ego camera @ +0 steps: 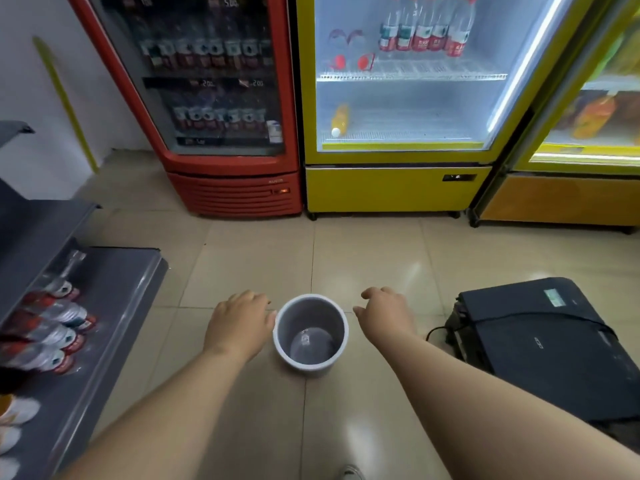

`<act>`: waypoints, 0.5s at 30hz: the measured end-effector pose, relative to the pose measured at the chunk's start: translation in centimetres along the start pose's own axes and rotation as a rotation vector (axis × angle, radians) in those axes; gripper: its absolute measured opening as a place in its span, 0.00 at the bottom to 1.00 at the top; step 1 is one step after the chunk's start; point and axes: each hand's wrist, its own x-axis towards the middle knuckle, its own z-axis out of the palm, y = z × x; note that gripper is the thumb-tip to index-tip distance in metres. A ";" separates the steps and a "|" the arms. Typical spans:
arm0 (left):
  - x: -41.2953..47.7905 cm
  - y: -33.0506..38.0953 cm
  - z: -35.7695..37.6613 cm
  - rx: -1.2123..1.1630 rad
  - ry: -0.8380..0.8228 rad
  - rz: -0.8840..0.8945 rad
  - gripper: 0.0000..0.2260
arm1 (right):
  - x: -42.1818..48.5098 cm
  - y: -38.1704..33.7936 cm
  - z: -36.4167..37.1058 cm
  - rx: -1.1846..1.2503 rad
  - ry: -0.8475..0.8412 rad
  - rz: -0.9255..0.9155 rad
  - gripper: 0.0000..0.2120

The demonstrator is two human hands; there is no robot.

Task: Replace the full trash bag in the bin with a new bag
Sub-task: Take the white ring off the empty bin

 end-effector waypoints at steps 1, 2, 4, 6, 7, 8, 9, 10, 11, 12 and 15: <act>1.3 -0.3 1.0 -0.004 -0.009 -0.008 0.15 | 1.4 0.0 0.9 -0.007 -0.011 0.001 0.18; 2.4 -0.6 2.1 -0.009 -0.023 -0.015 0.15 | 2.7 0.1 1.9 -0.017 -0.025 0.002 0.18; 4.5 -1.1 4.9 -0.025 -0.057 -0.032 0.15 | 5.2 0.4 4.3 -0.041 -0.054 0.009 0.17; 6.5 -1.8 8.1 -0.031 -0.090 -0.050 0.15 | 7.6 1.2 7.1 -0.046 -0.079 0.033 0.17; 7.4 -2.1 9.9 -0.031 -0.105 -0.052 0.15 | 8.8 1.6 8.7 -0.041 -0.091 0.049 0.16; 8.4 -2.5 11.8 -0.031 -0.119 -0.049 0.15 | 10.0 2.1 10.3 -0.037 -0.100 0.063 0.17; 9.4 -2.9 13.7 -0.031 -0.128 -0.043 0.15 | 11.2 2.6 12.0 -0.034 -0.103 0.071 0.17; 10.4 -3.3 15.7 -0.032 -0.134 -0.035 0.16 | 12.5 3.0 13.8 -0.032 -0.100 0.078 0.17; 11.4 -3.7 17.7 -0.032 -0.140 -0.029 0.16 | 13.8 3.5 15.7 -0.029 -0.098 0.087 0.17; 12.4 -4.2 19.8 -0.030 -0.145 -0.026 0.16 | 15.1 4.0 17.5 -0.025 -0.098 0.096 0.17; 15.7 -5.6 26.0 -0.045 -0.149 -0.036 0.16 | 19.1 5.6 23.2 -0.015 -0.095 0.123 0.17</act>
